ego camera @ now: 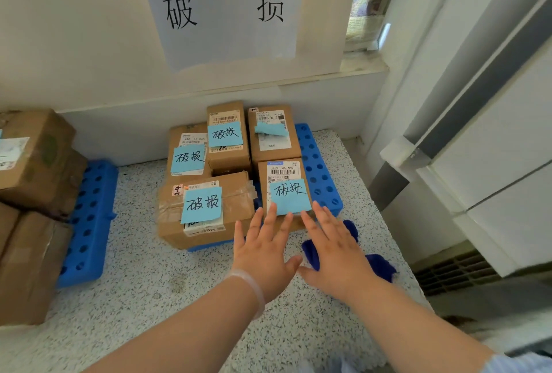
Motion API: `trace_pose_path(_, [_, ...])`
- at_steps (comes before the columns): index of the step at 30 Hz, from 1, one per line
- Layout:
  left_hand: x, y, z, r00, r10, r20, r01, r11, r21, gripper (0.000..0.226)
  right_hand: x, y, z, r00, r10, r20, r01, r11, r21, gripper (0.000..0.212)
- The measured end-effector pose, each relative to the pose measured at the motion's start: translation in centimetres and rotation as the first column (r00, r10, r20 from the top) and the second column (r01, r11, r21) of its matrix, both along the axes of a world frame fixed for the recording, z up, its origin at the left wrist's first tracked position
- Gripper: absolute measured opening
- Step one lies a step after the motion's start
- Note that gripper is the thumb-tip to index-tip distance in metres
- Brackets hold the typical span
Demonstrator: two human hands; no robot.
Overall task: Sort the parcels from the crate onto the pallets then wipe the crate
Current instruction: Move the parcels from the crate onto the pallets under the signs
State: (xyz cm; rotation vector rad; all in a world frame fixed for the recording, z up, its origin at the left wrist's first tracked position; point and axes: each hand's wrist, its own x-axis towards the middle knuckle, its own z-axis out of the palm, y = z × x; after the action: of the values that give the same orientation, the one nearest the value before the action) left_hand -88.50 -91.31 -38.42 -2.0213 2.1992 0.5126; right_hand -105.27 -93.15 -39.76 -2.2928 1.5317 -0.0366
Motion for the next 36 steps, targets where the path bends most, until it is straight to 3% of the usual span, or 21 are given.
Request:
trace_pose_path(9, [-0.8, 4.5, 2.4, 0.971, -0.235, -0.05, 0.227, 0.965, -0.13, 0.084, 0.4, 9.9, 2.6, 0.961, -0.275, -0.011, 0.271, 0.953, -0.139, 0.09])
trace_pose_path(17, [-6.5, 12.0, 3.6, 0.836, -0.538, -0.103, 0.514, 0.836, -0.192, 0.086, -2.9, 22.1, 3.7, 0.838, -0.539, -0.082, 0.52, 0.836, -0.175, 0.088])
trace_pose_path(26, [-17.3, 19.2, 6.1, 0.602, -0.786, -0.138, 0.74, 0.615, -0.272, 0.087, -10.6, 33.9, 5.5, 0.616, -0.787, -0.022, 0.769, 0.607, -0.202, 0.087])
trace_pose_path(36, [-31.2, 26.8, 5.9, 0.449, -0.886, -0.114, 0.844, 0.463, -0.271, 0.089, -21.8, 43.8, 5.8, 0.341, -0.939, 0.039, 0.934, 0.333, -0.131, 0.092])
